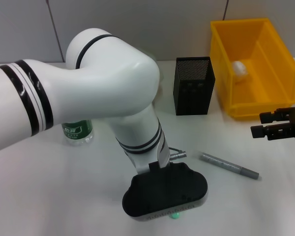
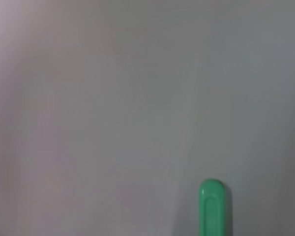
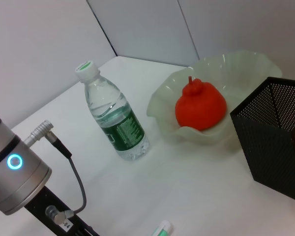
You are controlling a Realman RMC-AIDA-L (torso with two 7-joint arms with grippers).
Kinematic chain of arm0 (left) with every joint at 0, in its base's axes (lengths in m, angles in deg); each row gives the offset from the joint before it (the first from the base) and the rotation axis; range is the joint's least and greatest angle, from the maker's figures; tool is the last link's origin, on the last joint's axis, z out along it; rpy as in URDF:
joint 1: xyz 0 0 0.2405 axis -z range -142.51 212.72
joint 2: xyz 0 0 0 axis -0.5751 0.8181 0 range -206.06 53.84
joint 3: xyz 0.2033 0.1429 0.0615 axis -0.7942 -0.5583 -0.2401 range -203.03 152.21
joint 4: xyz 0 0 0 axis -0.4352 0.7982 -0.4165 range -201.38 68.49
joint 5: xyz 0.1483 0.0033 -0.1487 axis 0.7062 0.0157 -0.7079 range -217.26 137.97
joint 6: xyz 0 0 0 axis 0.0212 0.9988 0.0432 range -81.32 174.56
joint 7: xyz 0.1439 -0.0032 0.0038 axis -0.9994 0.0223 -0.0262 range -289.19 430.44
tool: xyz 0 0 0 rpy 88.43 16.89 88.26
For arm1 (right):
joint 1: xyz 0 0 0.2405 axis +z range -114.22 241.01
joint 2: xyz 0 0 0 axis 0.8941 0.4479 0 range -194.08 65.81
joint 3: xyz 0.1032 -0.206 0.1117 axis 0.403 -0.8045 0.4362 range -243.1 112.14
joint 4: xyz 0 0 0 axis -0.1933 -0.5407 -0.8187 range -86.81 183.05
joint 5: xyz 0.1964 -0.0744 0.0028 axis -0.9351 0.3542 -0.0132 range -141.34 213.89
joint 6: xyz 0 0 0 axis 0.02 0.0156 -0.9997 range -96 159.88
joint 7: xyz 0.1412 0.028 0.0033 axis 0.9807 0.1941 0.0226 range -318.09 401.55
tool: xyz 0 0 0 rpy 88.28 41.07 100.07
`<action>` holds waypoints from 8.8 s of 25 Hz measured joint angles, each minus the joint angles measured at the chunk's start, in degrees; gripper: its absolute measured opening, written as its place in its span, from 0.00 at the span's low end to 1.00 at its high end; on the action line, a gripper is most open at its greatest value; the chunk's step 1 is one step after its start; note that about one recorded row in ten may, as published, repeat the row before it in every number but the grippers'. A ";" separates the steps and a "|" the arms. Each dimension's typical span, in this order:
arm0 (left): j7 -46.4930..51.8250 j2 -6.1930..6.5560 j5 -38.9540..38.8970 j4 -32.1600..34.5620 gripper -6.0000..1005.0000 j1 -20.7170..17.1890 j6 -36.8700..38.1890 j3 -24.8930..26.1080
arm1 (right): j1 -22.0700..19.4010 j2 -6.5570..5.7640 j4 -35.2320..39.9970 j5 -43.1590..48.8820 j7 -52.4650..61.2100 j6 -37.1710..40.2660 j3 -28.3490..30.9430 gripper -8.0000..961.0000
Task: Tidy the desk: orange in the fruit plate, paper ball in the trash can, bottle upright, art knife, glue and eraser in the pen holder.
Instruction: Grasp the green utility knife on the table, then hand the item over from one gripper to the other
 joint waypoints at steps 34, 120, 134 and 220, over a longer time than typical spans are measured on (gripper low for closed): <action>1.58 0.00 0.02 -0.14 0.36 1.06 -0.01 -1.60 | 0.33 0.00 0.00 0.00 -0.79 0.02 0.00 0.81; 2.69 0.00 -2.31 -1.96 0.29 3.75 -0.28 -3.11 | 0.67 -0.13 -0.06 0.18 -0.79 0.41 -0.58 0.81; 3.11 0.00 -2.49 -2.14 0.27 3.64 -0.42 -3.49 | 0.96 -0.09 -0.09 0.18 -0.77 0.48 -1.41 0.81; 33.73 0.55 -18.39 25.72 0.20 -29.69 5.41 30.53 | 0.80 -1.24 1.95 -0.36 -0.12 2.01 -0.05 0.81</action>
